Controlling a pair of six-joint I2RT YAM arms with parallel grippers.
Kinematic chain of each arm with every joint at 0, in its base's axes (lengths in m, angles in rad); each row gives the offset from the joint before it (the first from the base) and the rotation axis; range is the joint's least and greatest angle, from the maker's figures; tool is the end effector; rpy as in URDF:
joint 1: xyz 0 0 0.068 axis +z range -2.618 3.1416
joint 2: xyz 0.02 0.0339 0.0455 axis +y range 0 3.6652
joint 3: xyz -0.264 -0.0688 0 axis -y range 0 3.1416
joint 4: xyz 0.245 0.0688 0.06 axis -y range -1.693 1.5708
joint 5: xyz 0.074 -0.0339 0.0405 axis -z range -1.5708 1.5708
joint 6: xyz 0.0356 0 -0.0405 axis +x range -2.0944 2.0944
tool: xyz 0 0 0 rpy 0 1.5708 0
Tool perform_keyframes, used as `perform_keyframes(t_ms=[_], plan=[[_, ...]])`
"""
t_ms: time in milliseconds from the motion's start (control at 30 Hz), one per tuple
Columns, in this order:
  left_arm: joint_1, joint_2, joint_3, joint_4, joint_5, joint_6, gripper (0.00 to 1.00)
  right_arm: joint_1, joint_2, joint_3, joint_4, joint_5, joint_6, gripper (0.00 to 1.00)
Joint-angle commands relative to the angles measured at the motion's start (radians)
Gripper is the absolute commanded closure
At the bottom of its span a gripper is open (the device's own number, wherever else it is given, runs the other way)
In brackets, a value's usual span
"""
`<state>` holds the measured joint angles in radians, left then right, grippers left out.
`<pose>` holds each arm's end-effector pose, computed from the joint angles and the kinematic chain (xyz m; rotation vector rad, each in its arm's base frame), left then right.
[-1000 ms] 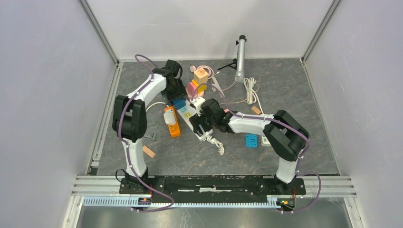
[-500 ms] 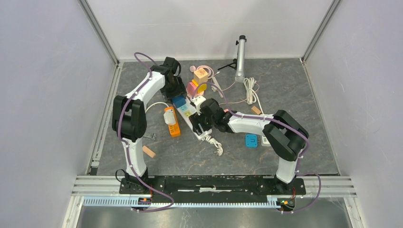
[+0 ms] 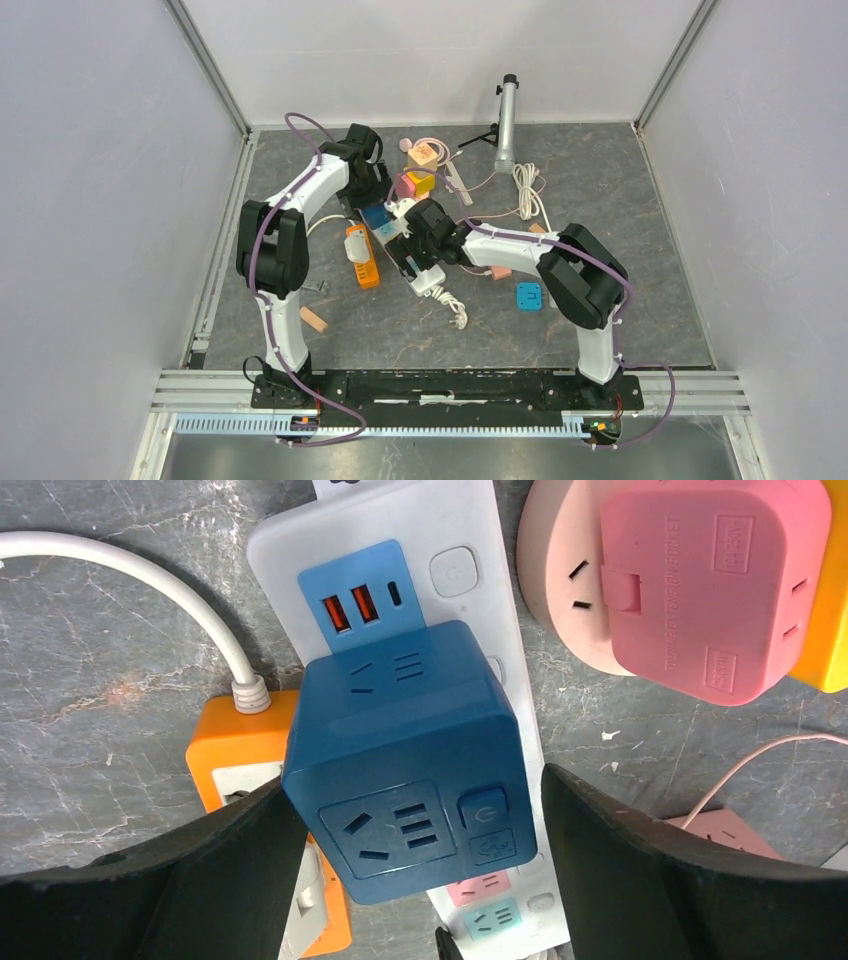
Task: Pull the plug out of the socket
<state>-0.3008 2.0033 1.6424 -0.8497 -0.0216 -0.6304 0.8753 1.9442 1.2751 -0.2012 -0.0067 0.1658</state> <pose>0.4011 -0.1236 0.2203 -0.4653 2.7643 -0.2021 0.2666 0.3198 0.1706 -0.8706 2.3415 0.4611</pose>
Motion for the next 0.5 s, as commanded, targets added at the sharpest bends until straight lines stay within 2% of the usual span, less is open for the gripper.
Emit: perform_keyframes(t_ms=[0,133,300,467], plan=[[0.002,0.02,-0.011,0.031,-0.049,0.038,0.07,0.006,0.005,0.068,-0.008,0.048,-0.049,0.08],[0.012,0.02,-0.028,0.054,-0.041,0.032,0.05,0.006,0.011,0.096,0.005,0.073,-0.078,0.07],[0.016,0.02,-0.027,0.054,-0.041,0.041,0.17,0.005,0.01,0.111,0.028,0.082,-0.099,0.12],[0.017,0.018,-0.026,0.052,-0.024,0.052,0.27,0.005,0.039,0.101,0.034,0.029,-0.092,0.3]])
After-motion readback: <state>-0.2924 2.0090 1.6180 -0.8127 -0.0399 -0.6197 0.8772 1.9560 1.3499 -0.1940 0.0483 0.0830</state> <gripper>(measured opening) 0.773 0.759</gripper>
